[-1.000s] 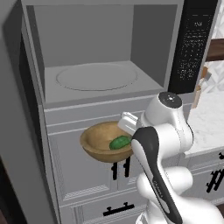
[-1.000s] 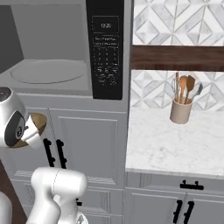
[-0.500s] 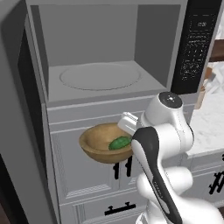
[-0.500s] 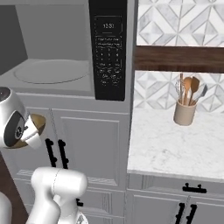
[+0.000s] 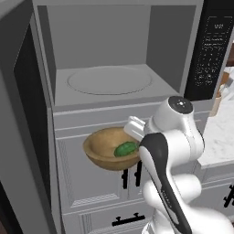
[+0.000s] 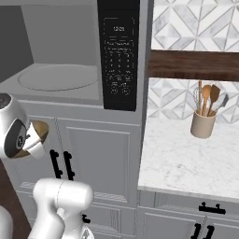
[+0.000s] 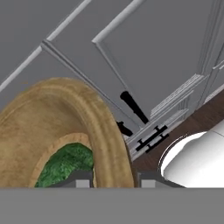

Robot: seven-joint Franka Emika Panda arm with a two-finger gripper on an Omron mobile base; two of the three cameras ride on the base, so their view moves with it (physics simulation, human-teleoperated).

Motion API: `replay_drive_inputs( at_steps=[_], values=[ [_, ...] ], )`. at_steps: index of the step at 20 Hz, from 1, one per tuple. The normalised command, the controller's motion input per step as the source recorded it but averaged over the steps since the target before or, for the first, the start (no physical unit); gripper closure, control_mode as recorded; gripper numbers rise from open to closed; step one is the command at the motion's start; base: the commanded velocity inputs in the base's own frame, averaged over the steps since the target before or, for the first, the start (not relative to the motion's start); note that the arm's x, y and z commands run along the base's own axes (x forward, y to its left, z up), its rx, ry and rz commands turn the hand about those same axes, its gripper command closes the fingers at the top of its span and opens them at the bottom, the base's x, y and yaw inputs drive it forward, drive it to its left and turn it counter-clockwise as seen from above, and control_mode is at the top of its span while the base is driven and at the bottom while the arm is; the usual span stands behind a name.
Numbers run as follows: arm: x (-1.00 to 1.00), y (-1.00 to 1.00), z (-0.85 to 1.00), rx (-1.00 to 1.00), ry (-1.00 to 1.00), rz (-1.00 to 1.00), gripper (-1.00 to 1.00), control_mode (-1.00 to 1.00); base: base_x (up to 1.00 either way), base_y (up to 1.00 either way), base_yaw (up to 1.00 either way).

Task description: Pick the broccoli from the sink and place it in the bowl. Then pick the bowl and place it in the microwave. Then close the microwave door and press the start button.

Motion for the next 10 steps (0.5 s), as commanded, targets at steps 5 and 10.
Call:
replay_drive_inputs(
  at_steps=[5, 10],
  values=[
    [-0.17, -0.13, 0.74, 0.04, -0.18, 0.00, 1.00, -1.00, 0.00, 0.00, 0.00],
    [0.04, -0.08, 0.84, 0.01, -0.13, -0.01, 1.00, -1.00, 0.00, 0.00, 0.00]
  ],
)
